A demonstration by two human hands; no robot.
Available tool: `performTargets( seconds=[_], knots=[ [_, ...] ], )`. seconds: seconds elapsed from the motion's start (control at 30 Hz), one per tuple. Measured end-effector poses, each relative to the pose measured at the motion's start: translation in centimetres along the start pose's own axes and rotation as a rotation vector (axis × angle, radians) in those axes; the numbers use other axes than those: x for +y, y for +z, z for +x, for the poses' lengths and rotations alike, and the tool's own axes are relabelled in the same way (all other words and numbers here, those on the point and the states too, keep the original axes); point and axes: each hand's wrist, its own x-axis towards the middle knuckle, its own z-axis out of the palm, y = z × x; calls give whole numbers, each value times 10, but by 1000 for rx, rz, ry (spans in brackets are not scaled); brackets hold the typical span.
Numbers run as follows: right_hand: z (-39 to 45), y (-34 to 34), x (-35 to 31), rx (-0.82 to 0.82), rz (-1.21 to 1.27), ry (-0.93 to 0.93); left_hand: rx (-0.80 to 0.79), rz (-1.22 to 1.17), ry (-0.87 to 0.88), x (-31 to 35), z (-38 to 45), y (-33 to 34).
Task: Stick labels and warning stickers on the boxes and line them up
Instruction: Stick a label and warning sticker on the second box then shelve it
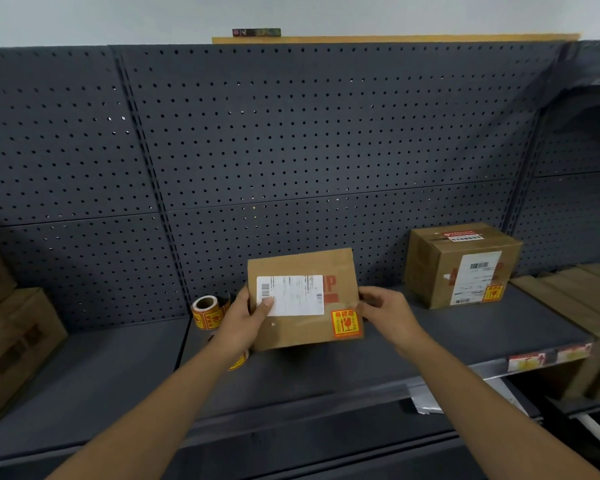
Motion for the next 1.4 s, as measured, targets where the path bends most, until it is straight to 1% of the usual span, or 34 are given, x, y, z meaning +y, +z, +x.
performTargets(
  seconds=[0.13, 0.27, 0.43, 0.5, 0.6, 0.67, 0.77, 0.83, 0.9, 0.97, 1.03, 1.13, 1.2, 1.3, 1.4],
  knots=[
    [-7, 2, 17, -4, -46, -42, 10, 17, 64, -12, -13, -2],
    [-18, 8, 38, -18, -109, -24, -13, 7, 25, -17, -30, 5],
    [-24, 8, 53, -46, -231, -48, -44, -10, 0, -21, -46, 12],
    [-24, 5, 51, -74, -245, -20, -74, -25, -30, -17, -49, 12],
    [-24, 0, 41, -121, -278, 45, -69, -116, -71, -9, -50, 11],
    [-26, -2, 30, -126, -267, 50, -56, -163, -73, -2, -49, 8],
    [-31, -3, 4, -115, -188, 45, -35, -180, -90, 11, -42, 4],
    [-31, -4, -8, -121, -156, 30, 25, -188, -57, 17, -33, 5],
    [-28, -3, -14, -126, -212, 14, 87, -213, -54, 23, -21, 7],
    [-22, -2, -19, -126, -252, 27, 122, -250, -88, 28, -11, 10],
    [-15, 0, -23, -97, -230, 56, 153, -289, -169, 31, -3, 11],
    [-2, 5, -30, 7, -167, 94, 134, -324, -277, 30, 7, 12],
    [8, 9, -32, 56, -115, 139, 103, -335, -302, 28, 9, 14],
    [12, 19, -36, 43, -2, 191, 80, -378, -307, 28, 6, 15],
    [14, 26, -30, 41, 14, 163, 64, -449, -326, 30, 4, 15]
  ],
)
